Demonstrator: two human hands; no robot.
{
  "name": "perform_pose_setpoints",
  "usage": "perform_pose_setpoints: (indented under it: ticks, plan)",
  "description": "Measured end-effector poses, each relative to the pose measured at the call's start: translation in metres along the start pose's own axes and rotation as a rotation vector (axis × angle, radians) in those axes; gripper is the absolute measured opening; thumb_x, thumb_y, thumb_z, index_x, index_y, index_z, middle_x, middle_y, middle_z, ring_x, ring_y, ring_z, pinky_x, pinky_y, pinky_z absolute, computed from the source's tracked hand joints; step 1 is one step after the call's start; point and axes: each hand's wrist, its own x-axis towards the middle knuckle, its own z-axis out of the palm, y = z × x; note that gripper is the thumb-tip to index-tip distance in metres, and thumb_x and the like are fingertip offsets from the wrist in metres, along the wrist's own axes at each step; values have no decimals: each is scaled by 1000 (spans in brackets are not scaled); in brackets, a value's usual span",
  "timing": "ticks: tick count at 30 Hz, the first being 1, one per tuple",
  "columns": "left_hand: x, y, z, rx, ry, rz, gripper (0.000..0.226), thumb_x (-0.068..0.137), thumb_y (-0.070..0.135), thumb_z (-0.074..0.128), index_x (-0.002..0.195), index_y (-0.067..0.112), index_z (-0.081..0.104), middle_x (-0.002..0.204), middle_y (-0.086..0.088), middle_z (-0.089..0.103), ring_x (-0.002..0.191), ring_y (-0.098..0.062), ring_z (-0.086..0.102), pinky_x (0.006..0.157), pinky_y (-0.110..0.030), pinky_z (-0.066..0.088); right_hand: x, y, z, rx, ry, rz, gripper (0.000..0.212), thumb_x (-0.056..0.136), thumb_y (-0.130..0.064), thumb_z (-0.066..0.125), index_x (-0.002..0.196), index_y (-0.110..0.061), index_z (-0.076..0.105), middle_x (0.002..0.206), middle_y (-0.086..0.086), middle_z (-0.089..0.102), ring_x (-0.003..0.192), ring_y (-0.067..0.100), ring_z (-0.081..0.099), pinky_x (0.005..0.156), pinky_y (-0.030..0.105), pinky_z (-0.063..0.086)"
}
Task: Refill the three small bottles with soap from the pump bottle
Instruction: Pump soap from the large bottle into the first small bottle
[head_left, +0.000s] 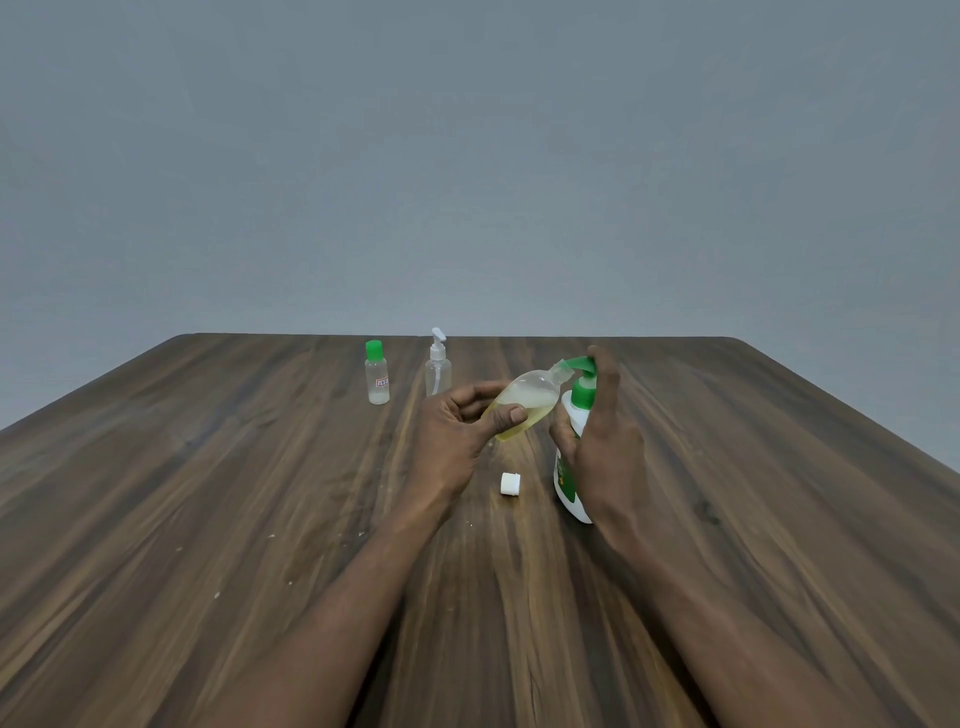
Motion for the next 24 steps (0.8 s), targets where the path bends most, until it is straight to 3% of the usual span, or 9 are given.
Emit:
perform_pose_setpoints:
  ticks: [5, 9, 15, 24]
  plan:
    - [-1, 1, 0, 15, 5, 5, 33, 73, 23, 85, 105, 21, 77, 100, 1, 80, 97, -16, 77, 76, -22, 59, 0, -2, 0, -22, 13, 13, 56, 96, -30, 63, 143, -19, 36, 98, -6, 57, 76, 17, 57, 66, 26, 36]
    - [-2, 2, 1, -8, 0, 2, 38, 69, 28, 85, 106, 19, 77, 101, 1, 80, 97, -16, 76, 76, -22, 60, 0, -2, -1, -19, 6, 21, 59, 97, -33, 61, 147, -23, 32, 94, -3, 60, 71, 20, 59, 63, 27, 36]
    - [-1, 2, 2, -21, 4, 4, 41, 70, 26, 85, 108, 15, 76, 102, -1, 80, 99, -18, 76, 79, -24, 60, 0, -5, -2, -17, 0, 8, 71, 96, -35, 61, 153, -30, 19, 105, 7, 66, 84, 26, 65, 70, 34, 49]
    - [-2, 2, 1, 0, 11, 20, 40, 68, 29, 86, 106, 19, 77, 100, 2, 80, 97, -16, 77, 76, -22, 60, -1, -10, -5, -5, -11, 33, 57, 96, -27, 63, 145, -16, 36, 117, 7, 65, 97, 28, 65, 74, 27, 38]
